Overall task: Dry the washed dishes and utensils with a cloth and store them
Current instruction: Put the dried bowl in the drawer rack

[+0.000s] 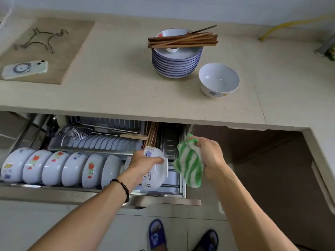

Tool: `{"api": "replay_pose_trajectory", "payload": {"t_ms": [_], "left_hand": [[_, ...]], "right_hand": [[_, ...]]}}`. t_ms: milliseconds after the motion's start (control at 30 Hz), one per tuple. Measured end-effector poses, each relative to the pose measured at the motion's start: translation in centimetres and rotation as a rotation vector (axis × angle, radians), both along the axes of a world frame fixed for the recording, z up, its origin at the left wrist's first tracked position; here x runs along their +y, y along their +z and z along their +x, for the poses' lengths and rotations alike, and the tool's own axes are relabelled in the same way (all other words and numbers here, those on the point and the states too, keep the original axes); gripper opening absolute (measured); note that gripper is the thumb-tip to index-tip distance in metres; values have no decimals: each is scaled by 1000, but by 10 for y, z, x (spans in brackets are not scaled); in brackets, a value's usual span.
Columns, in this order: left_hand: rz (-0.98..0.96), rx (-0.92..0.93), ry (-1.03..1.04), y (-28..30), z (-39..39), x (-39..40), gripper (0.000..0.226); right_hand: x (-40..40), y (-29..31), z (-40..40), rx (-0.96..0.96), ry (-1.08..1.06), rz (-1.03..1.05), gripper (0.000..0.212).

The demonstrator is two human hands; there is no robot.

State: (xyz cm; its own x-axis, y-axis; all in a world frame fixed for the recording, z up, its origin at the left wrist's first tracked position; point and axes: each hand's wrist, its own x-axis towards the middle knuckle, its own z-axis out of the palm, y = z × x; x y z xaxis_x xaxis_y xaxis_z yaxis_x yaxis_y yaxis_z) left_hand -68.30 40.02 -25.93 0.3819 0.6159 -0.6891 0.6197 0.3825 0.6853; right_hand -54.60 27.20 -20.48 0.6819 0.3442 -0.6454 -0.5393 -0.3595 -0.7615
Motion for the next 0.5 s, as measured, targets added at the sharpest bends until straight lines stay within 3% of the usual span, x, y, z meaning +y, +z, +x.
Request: {"api": "replay_pose_trajectory", "payload": {"t_ms": [500], "left_hand": [[-14, 144, -27, -97, -7, 20, 39]], "right_hand": [[16, -72, 0, 31, -27, -12, 37]]}}
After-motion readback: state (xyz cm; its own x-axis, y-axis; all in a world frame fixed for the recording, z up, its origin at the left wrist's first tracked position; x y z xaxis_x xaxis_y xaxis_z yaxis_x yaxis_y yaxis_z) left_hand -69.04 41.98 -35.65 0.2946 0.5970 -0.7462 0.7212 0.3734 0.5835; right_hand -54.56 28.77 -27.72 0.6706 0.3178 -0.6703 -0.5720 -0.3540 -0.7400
